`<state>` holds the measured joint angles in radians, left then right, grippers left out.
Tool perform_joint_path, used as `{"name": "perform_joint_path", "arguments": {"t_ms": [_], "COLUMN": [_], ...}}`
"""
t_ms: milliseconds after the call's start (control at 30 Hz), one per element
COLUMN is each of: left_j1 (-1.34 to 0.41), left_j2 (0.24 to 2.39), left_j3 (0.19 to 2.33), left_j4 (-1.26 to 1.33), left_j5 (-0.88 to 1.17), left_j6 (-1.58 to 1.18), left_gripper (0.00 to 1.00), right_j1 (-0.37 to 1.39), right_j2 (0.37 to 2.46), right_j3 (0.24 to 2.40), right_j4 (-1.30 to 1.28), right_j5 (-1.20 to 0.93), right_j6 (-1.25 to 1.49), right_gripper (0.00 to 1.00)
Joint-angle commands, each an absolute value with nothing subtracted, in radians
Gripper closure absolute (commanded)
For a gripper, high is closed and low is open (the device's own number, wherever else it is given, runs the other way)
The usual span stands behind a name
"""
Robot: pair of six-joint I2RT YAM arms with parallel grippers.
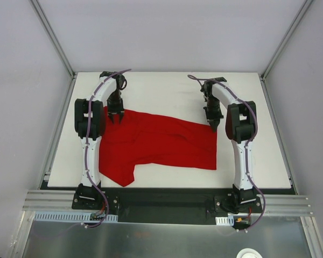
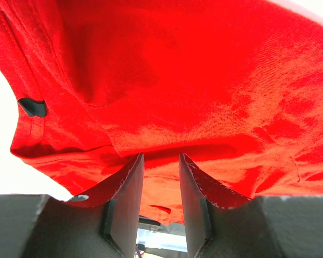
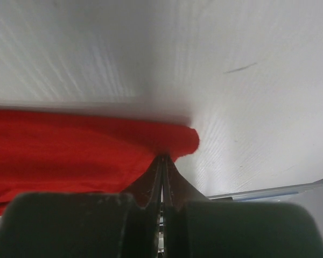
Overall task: Fold and stack the t-shirts
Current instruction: Fold the flattened tshirt in 1/3 of the way
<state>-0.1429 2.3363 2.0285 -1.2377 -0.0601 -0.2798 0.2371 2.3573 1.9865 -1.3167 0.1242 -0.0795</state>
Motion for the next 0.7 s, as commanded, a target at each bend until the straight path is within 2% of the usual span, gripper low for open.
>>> {"name": "perform_joint_path", "arguments": {"t_ms": [0,133,433,667], "left_j1": [-0.143,-0.141,-0.135,-0.132], "left_j2": [2.329,2.333,2.309,2.296], "left_j3": [2.040,2.039,2.045,2.036], "left_j4": [-1.258,-1.256,-1.258,-1.258], "left_j5": [-0.043,-0.040,-0.032,-0.031], "left_j6": [-0.279,-0.278,-0.278,-0.278], "left_gripper": [0.67,0.67,0.66,0.66], "right_j1": [0.273,0.291,0.288,0.262], "right_j2": [2.408,2.483,2.482,2.511], "right_j3": [2.039,2.118,2.098,2.226], "right_j4": [-1.454,-1.485,-1.516,-1.517], "right_j5": [0.161,0.201,0.369,0.433], "right_j6": [-0.066,-0.058,-0.038,-0.037], "right_gripper": [0.99,0.99,0.99,0.99]}}
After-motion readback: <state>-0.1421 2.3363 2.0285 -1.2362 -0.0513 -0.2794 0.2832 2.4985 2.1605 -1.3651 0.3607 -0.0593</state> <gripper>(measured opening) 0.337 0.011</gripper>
